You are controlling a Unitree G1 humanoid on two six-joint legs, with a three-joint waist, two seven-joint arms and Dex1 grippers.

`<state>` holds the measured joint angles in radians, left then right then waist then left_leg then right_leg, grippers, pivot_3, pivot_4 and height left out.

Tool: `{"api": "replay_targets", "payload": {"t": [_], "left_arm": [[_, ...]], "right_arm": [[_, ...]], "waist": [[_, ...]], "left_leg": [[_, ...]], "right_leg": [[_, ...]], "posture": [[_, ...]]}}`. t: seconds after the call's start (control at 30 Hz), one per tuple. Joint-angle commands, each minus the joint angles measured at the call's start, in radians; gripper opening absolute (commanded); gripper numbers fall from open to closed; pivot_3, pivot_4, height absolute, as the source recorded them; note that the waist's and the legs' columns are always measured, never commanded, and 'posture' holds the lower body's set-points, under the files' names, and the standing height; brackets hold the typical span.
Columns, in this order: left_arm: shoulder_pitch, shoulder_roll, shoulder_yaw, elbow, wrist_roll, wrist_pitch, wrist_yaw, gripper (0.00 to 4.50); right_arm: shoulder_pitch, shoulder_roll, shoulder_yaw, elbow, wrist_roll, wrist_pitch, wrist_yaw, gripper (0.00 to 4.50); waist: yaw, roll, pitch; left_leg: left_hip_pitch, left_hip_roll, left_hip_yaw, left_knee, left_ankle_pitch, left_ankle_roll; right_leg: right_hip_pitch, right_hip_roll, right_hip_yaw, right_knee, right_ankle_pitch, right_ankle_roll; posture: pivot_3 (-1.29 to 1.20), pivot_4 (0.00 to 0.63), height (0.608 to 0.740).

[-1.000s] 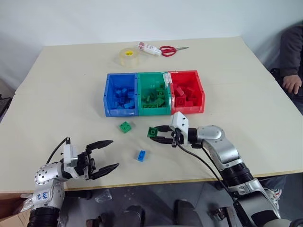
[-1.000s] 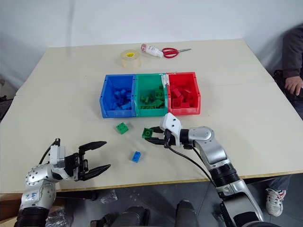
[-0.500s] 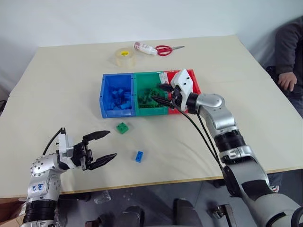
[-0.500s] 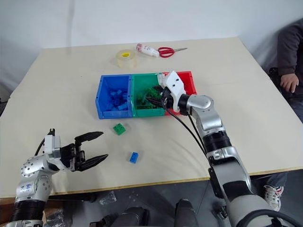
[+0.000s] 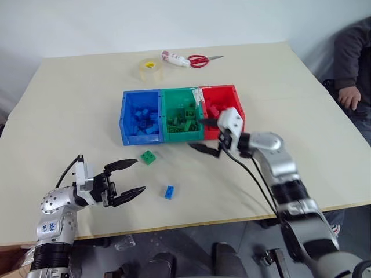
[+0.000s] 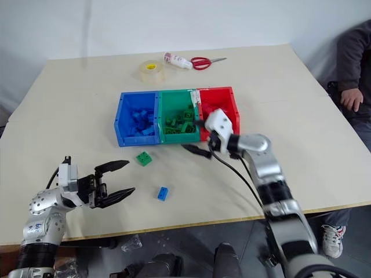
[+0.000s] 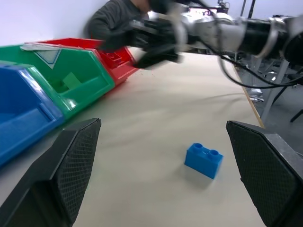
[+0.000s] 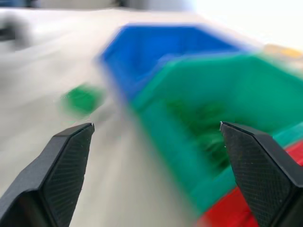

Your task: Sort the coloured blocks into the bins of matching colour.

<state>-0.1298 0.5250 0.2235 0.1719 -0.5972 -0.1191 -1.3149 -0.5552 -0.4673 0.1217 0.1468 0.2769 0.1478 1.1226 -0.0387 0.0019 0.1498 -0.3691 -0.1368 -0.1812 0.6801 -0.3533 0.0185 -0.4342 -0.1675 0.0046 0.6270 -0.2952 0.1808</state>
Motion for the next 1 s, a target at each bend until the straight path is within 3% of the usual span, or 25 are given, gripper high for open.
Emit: {"api": "replay_targets", "payload": {"t": [0.03, 0.23, 0.4, 0.57, 0.67, 0.8, 1.0], "left_arm": [[-0.001, 0.007, -0.005, 0.000, 0.004, -0.006, -0.023, 4.50], [-0.011, 0.007, -0.007, 0.013, 0.006, -0.007, -0.034, 4.50], [0.002, -0.004, -0.024, 0.000, 0.031, -0.011, -0.014, 4.50], [0.111, 0.044, -0.016, -0.145, 0.119, 0.035, 0.137, 4.50], [0.169, 0.067, -0.055, -0.262, 0.150, 0.091, 0.182, 4.50], [0.165, 0.028, -0.135, -0.365, 0.223, 0.139, 0.306, 4.50], [0.137, -0.028, -0.260, -0.358, 0.367, 0.154, 0.435, 4.50]], "right_arm": [[0.108, -0.099, -0.009, -0.208, 0.063, 0.065, 0.079, 4.43], [0.260, -0.223, -0.053, -0.334, 0.094, 0.128, 0.087, 4.43], [0.281, -0.237, -0.063, -0.333, 0.086, 0.121, 0.060, 4.43], [0.293, -0.235, -0.077, -0.325, 0.095, 0.100, 0.062, 4.43], [0.294, -0.237, -0.081, -0.311, 0.094, 0.089, 0.071, 4.43], [0.276, -0.234, -0.076, -0.282, 0.084, 0.080, 0.073, 4.43], [0.256, -0.235, -0.072, -0.261, 0.073, 0.063, 0.067, 4.43]], "waist": [[0.006, 0.000, 0.000], [0.015, 0.000, 0.000], [0.016, 0.000, 0.000], [0.014, 0.000, 0.000], [0.017, 0.000, 0.000], [0.041, 0.000, 0.000], [0.060, 0.000, 0.000]], "left_leg": [[0.000, 0.000, 0.000, 0.000, 0.000, 0.000], [0.001, 0.001, 0.003, 0.001, -0.001, -0.001], [0.001, 0.001, 0.003, 0.001, -0.001, 0.000], [0.001, 0.001, 0.003, 0.001, -0.001, 0.000], [0.001, 0.002, 0.003, 0.001, -0.001, 0.000], [0.002, 0.001, 0.004, 0.002, -0.001, 0.000], [0.003, 0.001, 0.005, 0.002, -0.001, 0.000]], "right_leg": [[0.000, 0.000, 0.000, 0.000, 0.000, 0.000], [0.001, 0.000, 0.000, -0.001, 0.000, 0.000], [0.002, 0.000, 0.000, -0.002, 0.000, 0.000], [0.002, 0.000, 0.000, -0.002, 0.000, 0.000], [0.002, 0.000, 0.000, -0.003, 0.000, 0.000], [0.005, 0.000, 0.000, -0.006, 0.000, 0.001], [0.005, 0.000, 0.000, -0.007, 0.000, 0.001]], "posture": [[0.00, 0.150, 0.740], [0.00, 0.150, 0.740], [0.00, 0.150, 0.740], [0.00, 0.150, 0.740], [0.00, 0.150, 0.740], [0.00, 0.150, 0.740], [0.00, 0.150, 0.740]]}}
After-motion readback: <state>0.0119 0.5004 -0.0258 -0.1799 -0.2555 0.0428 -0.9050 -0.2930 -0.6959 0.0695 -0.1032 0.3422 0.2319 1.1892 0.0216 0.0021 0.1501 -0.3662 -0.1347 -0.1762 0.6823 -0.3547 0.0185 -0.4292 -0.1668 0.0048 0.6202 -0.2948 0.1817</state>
